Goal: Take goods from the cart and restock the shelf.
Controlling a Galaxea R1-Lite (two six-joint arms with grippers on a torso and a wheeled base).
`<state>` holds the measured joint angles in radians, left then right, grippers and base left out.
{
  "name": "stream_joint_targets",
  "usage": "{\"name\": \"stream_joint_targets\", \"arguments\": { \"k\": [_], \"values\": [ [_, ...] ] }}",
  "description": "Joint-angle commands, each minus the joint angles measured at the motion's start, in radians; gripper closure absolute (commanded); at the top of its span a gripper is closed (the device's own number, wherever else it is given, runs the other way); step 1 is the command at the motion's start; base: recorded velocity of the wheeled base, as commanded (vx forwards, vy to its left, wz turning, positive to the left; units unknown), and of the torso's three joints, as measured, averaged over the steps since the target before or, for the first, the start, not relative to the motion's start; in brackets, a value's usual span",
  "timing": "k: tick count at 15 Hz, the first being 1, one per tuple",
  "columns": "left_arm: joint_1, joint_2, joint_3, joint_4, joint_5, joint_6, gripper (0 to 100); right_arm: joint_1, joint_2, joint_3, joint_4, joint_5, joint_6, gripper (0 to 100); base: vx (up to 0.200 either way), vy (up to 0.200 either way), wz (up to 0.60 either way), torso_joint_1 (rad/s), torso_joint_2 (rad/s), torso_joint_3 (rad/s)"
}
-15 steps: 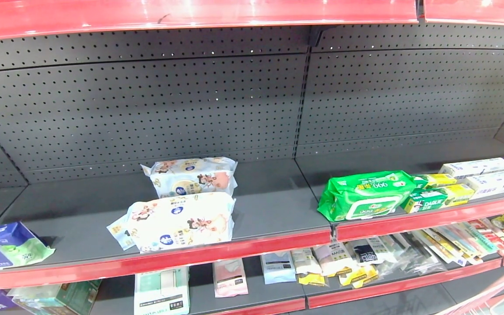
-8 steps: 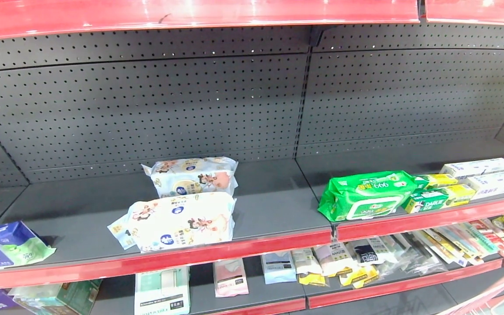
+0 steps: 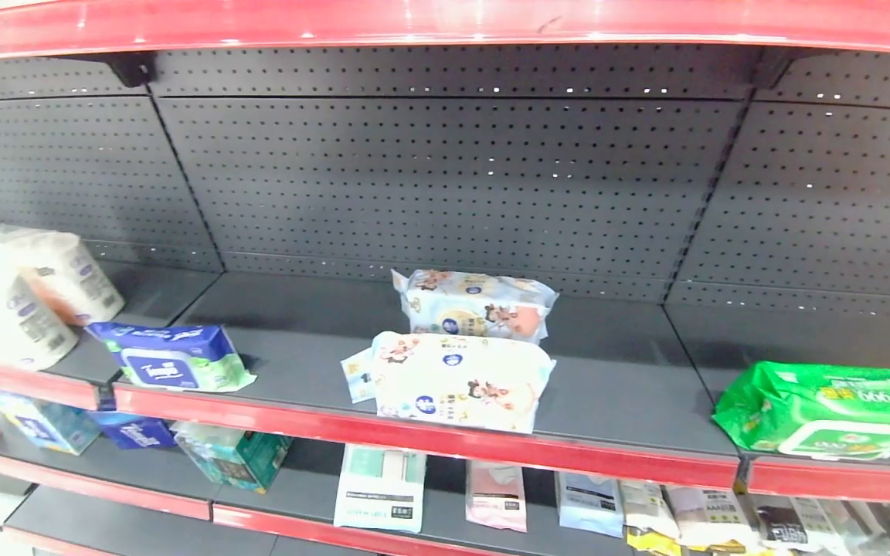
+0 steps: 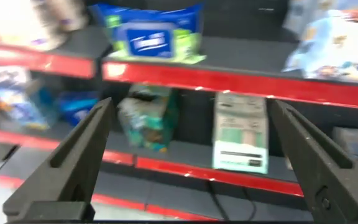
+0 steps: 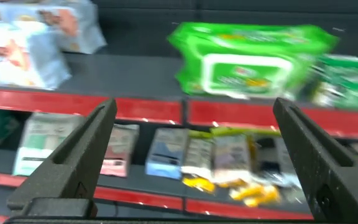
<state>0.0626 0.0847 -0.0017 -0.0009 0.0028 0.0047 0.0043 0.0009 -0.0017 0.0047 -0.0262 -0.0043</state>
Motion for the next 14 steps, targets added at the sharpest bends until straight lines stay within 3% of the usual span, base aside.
{"name": "stream_joint_targets", "arguments": {
  "k": [1,14],
  "values": [
    [0.0,0.006,0.0,-0.001,0.0,0.0,0,0.0,0.001,0.0,0.0,0.0,0.0,0,0.0,0.0,0.0,0.0,0.0,0.0],
    [0.0,0.006,0.0,-0.001,0.0,0.0,0,-0.001,0.001,0.002,0.0,-0.003,0.001,0,0.0,0.0,0.0,0.0,0.0,0.0]
  ]
}}
